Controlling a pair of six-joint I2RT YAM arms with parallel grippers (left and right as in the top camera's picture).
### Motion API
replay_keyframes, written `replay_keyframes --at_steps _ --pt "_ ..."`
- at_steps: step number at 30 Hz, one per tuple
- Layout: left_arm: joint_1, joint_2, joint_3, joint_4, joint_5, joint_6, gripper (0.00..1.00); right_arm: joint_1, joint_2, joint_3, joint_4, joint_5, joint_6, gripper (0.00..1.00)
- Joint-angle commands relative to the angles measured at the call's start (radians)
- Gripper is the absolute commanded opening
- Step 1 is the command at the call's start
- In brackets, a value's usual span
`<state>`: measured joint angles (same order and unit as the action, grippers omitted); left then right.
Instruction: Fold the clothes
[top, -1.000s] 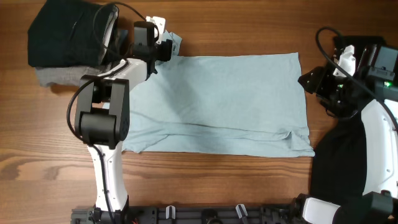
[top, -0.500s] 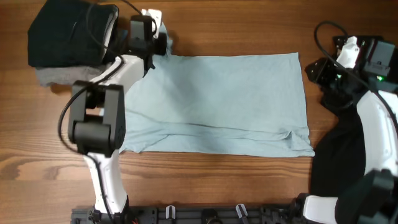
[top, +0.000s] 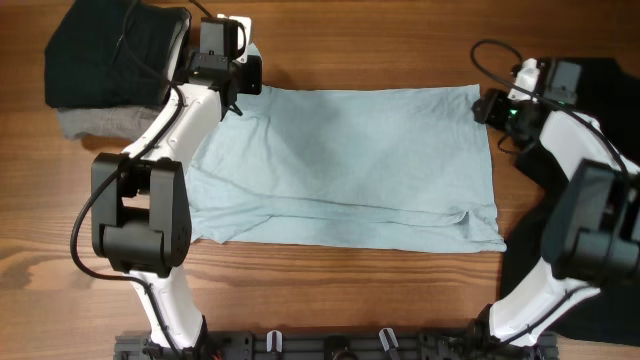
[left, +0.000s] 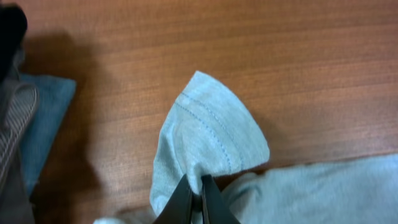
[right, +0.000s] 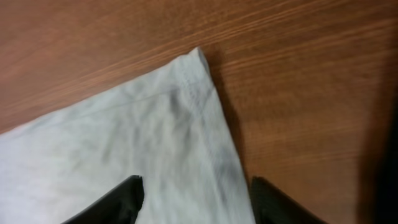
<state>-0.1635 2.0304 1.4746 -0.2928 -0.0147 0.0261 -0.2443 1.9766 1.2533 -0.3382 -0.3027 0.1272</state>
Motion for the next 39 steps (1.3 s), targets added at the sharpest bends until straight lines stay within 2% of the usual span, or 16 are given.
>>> replay_keyframes --at_steps 1,4,8,17,20,22,27,32,39 --pt "0.002 -0.048 0.0 -0.034 -0.01 -0.016 0.04 0.026 0.075 0.088 0.052 0.079 -0.02 0.64" --pt "0.002 -0.048 0.0 -0.072 -0.01 -0.016 0.04 0.029 0.113 0.089 0.154 0.079 0.011 0.62" --pt "0.002 -0.048 0.0 -0.116 -0.01 -0.016 0.04 0.032 0.16 0.089 0.254 0.077 0.041 0.49" --pt "0.002 -0.048 0.0 -0.135 -0.01 -0.016 0.04 0.064 0.219 0.089 0.27 0.078 0.057 0.46" --pt "0.002 -0.048 0.0 -0.138 -0.01 -0.016 0.04 0.064 0.219 0.089 0.272 0.038 0.056 0.25" --pt "0.002 -0.048 0.0 -0.143 -0.01 -0.016 0.04 0.06 0.214 0.089 0.266 -0.013 0.06 0.06" --pt "0.006 -0.06 0.0 -0.149 -0.026 -0.016 0.04 0.026 0.111 0.089 0.218 -0.013 0.085 0.04" --pt "0.011 -0.108 0.0 -0.177 -0.035 -0.016 0.04 0.0 -0.07 0.089 0.089 -0.054 0.082 0.04" --pt "0.023 -0.15 0.0 -0.335 -0.074 -0.017 0.04 0.0 -0.182 0.089 -0.096 -0.044 0.083 0.04"
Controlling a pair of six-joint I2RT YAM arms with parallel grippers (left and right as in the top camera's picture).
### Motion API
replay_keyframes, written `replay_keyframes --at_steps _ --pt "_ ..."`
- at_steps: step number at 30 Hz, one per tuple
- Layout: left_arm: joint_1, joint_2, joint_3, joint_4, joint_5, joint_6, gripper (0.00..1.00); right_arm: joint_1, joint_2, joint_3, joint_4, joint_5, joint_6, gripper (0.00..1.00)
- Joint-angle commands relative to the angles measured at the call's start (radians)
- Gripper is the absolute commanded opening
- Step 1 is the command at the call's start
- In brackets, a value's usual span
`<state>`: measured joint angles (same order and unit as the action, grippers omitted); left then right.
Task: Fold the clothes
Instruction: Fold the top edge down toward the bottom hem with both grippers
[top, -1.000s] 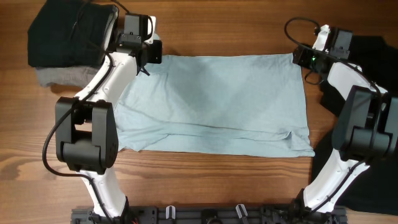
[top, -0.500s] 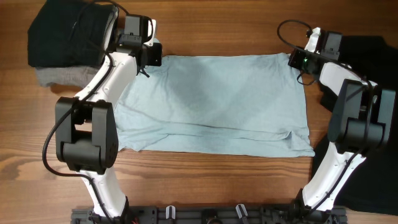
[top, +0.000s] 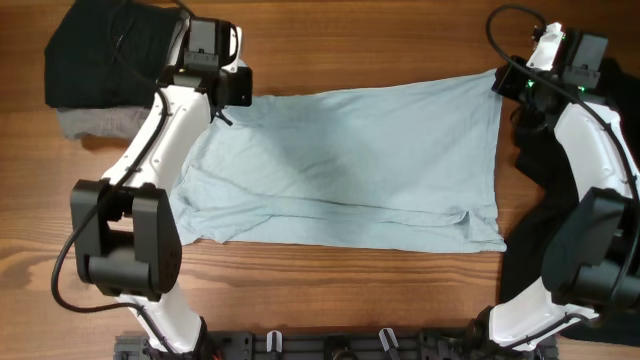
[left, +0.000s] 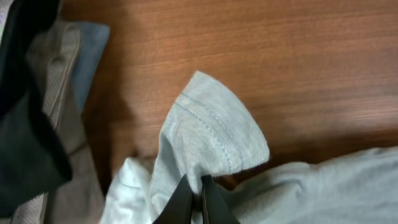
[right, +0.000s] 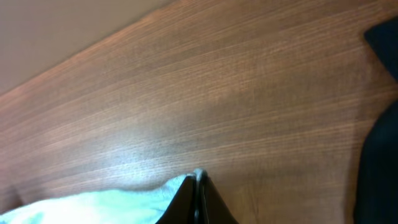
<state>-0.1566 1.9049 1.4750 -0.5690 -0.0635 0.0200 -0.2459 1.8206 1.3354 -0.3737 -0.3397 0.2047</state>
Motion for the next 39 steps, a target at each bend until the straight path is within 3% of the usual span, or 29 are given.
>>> replay_keyframes --at_steps 1,8,23,35,36,37,38,39 --pt "0.018 -0.024 0.0 -0.087 -0.031 -0.011 0.04 0.002 -0.027 0.006 -0.09 0.003 0.006 0.04" --pt "0.056 -0.03 0.0 -0.286 -0.039 -0.06 0.04 0.001 -0.027 0.006 -0.332 0.163 0.03 0.04" --pt "0.066 -0.043 0.0 -0.611 -0.039 -0.112 0.04 0.002 -0.027 0.006 -0.676 0.237 0.033 0.04" --pt "0.097 -0.043 -0.097 -0.655 -0.039 -0.115 0.04 0.002 -0.027 0.006 -0.788 0.307 0.004 0.05" --pt "0.099 -0.043 -0.097 -0.654 -0.039 -0.115 0.04 0.002 -0.027 0.006 -0.799 0.307 0.004 0.07" --pt "0.101 -0.043 -0.097 -0.654 -0.039 -0.115 0.04 0.002 -0.027 0.005 -0.811 0.307 0.001 0.17" --pt "0.102 -0.043 -0.097 -0.654 -0.039 -0.115 0.21 0.002 -0.027 0.005 -0.818 0.307 -0.005 0.3" --pt "0.102 -0.043 -0.097 -0.654 -0.039 -0.115 0.35 0.002 -0.027 0.005 -0.822 0.307 -0.015 0.34"
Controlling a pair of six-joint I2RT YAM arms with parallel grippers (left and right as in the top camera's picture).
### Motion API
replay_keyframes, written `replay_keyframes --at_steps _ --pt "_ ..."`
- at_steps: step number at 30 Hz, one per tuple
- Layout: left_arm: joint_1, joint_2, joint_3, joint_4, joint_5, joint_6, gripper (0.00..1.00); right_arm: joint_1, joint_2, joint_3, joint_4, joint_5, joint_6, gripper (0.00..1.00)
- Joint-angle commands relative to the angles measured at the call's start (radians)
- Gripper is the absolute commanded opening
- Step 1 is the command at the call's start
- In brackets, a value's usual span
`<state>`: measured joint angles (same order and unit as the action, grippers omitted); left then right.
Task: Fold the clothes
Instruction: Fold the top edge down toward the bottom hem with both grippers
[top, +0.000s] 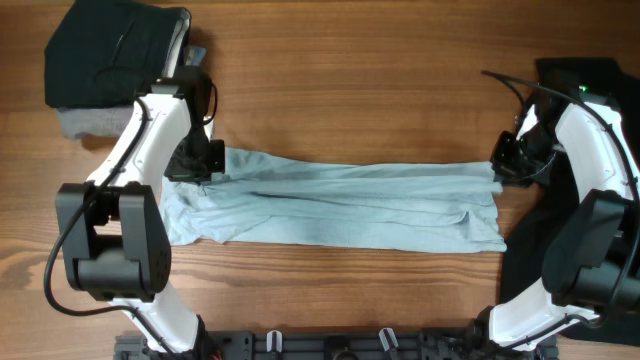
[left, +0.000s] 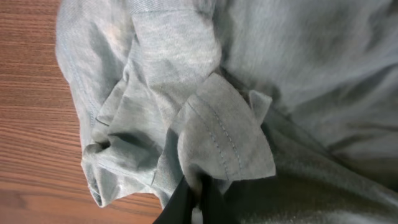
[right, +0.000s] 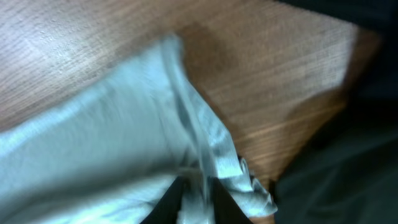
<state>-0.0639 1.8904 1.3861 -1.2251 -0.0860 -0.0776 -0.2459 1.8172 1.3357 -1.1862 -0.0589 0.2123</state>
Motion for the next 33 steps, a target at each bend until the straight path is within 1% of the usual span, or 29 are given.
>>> replay_keyframes --at_steps 1,2,3,5,7,8,10,11,12,13,14,15,17,19,20,23,26,27,28,29,30,32,33 --pt "0.009 -0.029 -0.008 0.003 -0.016 -0.017 0.51 0.002 -0.024 0.004 -0.012 0.026 -0.03 0.51" --pt "0.009 -0.029 -0.008 0.006 -0.016 -0.017 0.62 0.001 -0.024 0.004 -0.013 0.026 -0.03 0.65" --pt "0.009 -0.029 -0.008 0.011 -0.016 -0.017 0.82 0.001 -0.024 0.004 -0.013 0.026 -0.03 0.68" --pt "0.009 -0.029 -0.008 0.021 -0.016 -0.017 0.85 0.001 -0.024 0.004 -0.007 0.026 -0.03 0.76" --pt "0.009 -0.029 -0.008 0.021 -0.01 -0.017 0.84 -0.002 -0.024 -0.005 0.022 0.02 -0.031 0.81" --pt "0.009 -0.029 -0.008 0.021 -0.002 -0.017 0.83 -0.01 -0.021 -0.011 0.04 0.002 -0.038 0.83" --pt "0.009 -0.029 -0.008 0.021 0.019 -0.017 0.81 -0.034 -0.017 -0.026 0.068 -0.068 -0.063 0.83" --pt "0.009 -0.029 -0.008 0.024 0.031 -0.017 0.75 -0.051 -0.014 -0.033 0.079 -0.102 -0.076 0.82" --pt "0.009 -0.029 -0.008 0.03 0.057 -0.017 0.63 -0.075 -0.01 -0.047 0.094 -0.139 -0.085 0.82" --pt "0.009 -0.029 -0.008 0.042 0.092 -0.017 0.43 -0.101 -0.008 -0.066 0.11 -0.177 -0.109 0.83" --pt "0.009 -0.029 -0.008 0.051 0.127 -0.016 0.29 -0.124 -0.005 -0.084 0.122 -0.209 -0.127 0.83" --pt "0.009 -0.029 -0.008 0.059 0.183 -0.01 0.18 -0.158 -0.002 -0.112 0.129 -0.262 -0.153 0.82" --pt "0.009 -0.029 -0.008 0.066 0.286 0.053 0.17 -0.19 0.002 -0.16 0.147 -0.331 -0.186 0.82" --pt "0.009 -0.03 -0.008 0.074 0.348 0.077 0.23 -0.2 0.004 -0.211 0.187 -0.339 -0.187 0.86" --pt "0.009 -0.032 -0.008 0.076 0.359 0.077 0.25 -0.199 0.005 -0.233 0.207 -0.345 -0.186 0.87" --pt "0.009 -0.045 -0.008 0.077 0.369 0.077 0.36 -0.185 0.01 -0.303 0.273 -0.388 -0.183 0.95" --pt "0.009 -0.077 -0.008 0.077 0.37 0.077 0.37 -0.169 0.01 -0.361 0.335 -0.388 -0.129 0.96" --pt "0.009 -0.095 -0.008 0.078 0.37 0.077 0.38 -0.159 0.01 -0.377 0.352 -0.388 -0.13 0.97" --pt "0.009 -0.113 -0.008 0.082 0.37 0.077 0.38 -0.146 0.01 -0.392 0.362 -0.388 -0.13 0.94" --pt "0.01 -0.129 -0.008 0.085 0.369 0.077 0.38 -0.135 0.01 -0.397 0.363 -0.388 -0.131 0.88" --pt "0.01 -0.145 -0.008 0.09 0.369 0.077 0.39 -0.123 0.01 -0.4 0.359 -0.387 -0.134 0.79" --pt "0.01 -0.202 -0.008 0.103 0.366 0.077 0.41 -0.08 0.01 -0.401 0.349 -0.386 -0.134 0.45" --pt "0.01 -0.218 -0.008 0.104 0.365 0.078 0.41 -0.075 0.01 -0.401 0.349 -0.385 -0.133 0.36"
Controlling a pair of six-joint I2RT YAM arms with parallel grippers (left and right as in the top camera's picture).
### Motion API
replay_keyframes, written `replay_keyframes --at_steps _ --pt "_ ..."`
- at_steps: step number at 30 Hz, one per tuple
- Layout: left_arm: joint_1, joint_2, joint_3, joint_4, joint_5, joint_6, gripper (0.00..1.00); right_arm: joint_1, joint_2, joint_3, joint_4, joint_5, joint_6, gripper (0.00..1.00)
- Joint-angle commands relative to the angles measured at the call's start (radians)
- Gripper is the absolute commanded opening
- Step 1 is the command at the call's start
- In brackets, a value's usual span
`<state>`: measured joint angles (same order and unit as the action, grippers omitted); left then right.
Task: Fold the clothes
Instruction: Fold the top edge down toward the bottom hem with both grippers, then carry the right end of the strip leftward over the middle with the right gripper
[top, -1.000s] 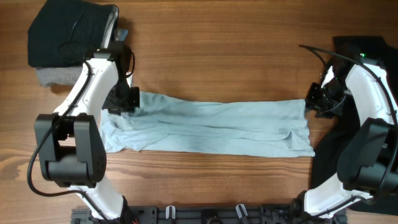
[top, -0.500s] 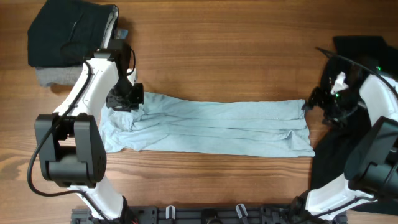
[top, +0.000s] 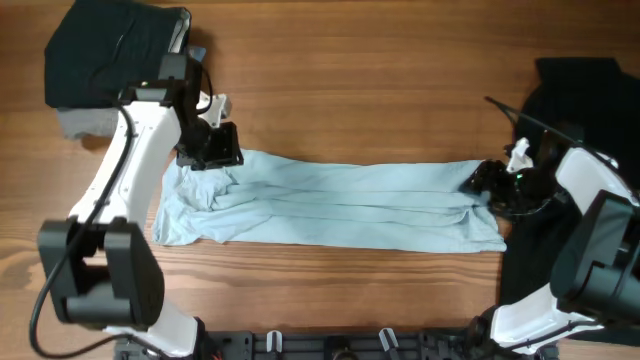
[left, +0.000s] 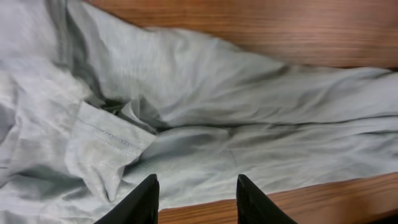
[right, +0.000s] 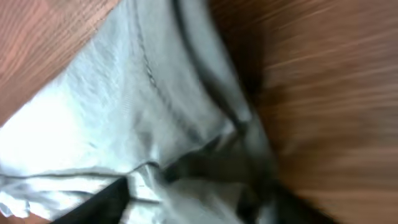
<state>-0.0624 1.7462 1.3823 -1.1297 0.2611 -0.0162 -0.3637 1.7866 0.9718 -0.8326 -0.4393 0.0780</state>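
Note:
A light blue shirt (top: 340, 205) lies across the table as a long, narrow, folded strip. My left gripper (top: 218, 148) hovers at the strip's far left end. In the left wrist view this gripper (left: 196, 202) is open over the cloth, and a stitched sleeve flap (left: 102, 146) lies free just beyond it. My right gripper (top: 482, 182) sits at the strip's right end. The right wrist view is blurred, but this gripper (right: 193, 208) shows its fingers spread over the hemmed edge (right: 149, 81), holding nothing.
A pile of dark clothes (top: 105, 50) with a grey piece (top: 80, 122) under it sits at the far left. A black garment (top: 585, 90) lies along the right side, under the right arm. The arms' mounting rail (top: 330, 345) runs along the front edge.
Both grippers were shut on the shirt's corners at the ends of the strip. Now both are open and the cloth lies free. The left gripper has shifted slightly right.
The shirt lay spread flat, with my left gripper shut on its far left sleeve and my right gripper open at the far right corner. Then both held the far corners. Later the far edge lay drawn forward as a strip, which both grippers have now let go.

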Motion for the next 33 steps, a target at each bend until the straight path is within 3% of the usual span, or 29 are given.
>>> replay_keyframes --at_steps 1,4,5,18,25,29,33 --pt "0.009 -0.089 -0.004 0.011 0.017 0.016 0.42 0.043 0.04 -0.037 -0.007 0.001 0.004 0.29" --pt "0.009 -0.138 -0.004 0.011 -0.001 0.016 0.43 0.03 0.04 -0.031 -0.024 0.088 0.048 0.06" --pt "0.009 -0.148 -0.004 0.011 -0.005 0.016 0.43 0.021 0.04 -0.02 -0.042 0.13 0.056 0.04" --pt "0.009 -0.176 -0.004 0.011 -0.046 0.016 0.47 0.0 -0.015 0.306 -0.273 0.25 0.052 0.04" --pt "0.009 -0.176 -0.004 0.012 -0.046 0.016 0.48 0.032 -0.046 0.377 -0.356 0.208 0.023 0.04" --pt "0.009 -0.176 -0.004 0.012 -0.046 0.016 0.48 0.135 -0.093 0.377 -0.4 0.192 0.031 0.04" --pt "0.009 -0.185 0.0 0.011 -0.045 0.015 0.47 0.318 -0.101 0.377 -0.416 0.181 0.13 0.04"
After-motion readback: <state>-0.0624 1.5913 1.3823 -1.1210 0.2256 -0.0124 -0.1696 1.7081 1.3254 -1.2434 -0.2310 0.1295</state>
